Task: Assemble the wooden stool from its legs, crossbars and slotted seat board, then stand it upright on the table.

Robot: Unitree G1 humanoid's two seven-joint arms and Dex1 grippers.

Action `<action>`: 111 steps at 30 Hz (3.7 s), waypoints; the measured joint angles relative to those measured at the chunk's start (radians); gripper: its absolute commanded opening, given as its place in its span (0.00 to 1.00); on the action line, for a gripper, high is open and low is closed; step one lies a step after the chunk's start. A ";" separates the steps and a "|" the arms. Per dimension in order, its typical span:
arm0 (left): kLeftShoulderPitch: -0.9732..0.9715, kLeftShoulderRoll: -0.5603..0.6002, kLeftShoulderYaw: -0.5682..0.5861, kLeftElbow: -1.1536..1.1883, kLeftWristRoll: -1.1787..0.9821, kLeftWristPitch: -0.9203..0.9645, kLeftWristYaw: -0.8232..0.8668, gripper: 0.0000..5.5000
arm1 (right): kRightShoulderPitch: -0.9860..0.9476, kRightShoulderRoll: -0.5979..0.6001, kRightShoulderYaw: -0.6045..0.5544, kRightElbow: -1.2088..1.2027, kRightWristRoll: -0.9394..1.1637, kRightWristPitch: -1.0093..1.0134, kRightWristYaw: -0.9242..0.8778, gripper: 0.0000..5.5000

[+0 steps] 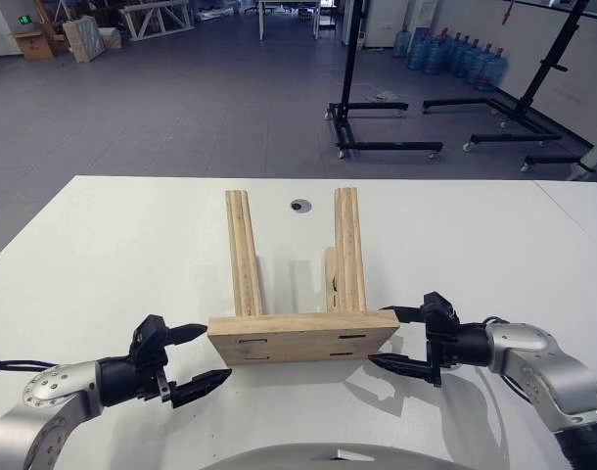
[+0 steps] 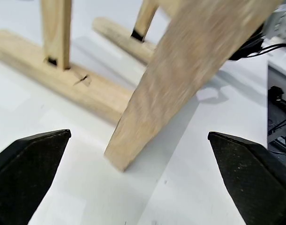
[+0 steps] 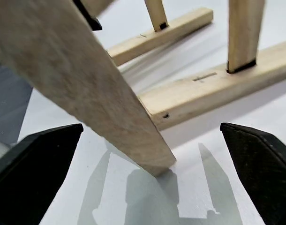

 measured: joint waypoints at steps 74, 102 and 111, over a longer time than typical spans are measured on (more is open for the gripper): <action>-1.145 -0.214 0.068 0.878 -0.949 0.527 1.079 0.33 | -0.908 0.510 -0.572 0.701 1.311 0.757 -1.733 0.27; -1.158 -0.295 0.323 0.834 -0.716 0.550 0.912 0.98 | -1.110 0.253 -0.615 0.933 0.803 0.721 -1.251 0.98; -0.677 -0.209 0.139 0.247 -0.027 0.104 1.032 0.98 | -0.569 0.393 -0.257 0.313 0.252 0.312 -1.239 0.98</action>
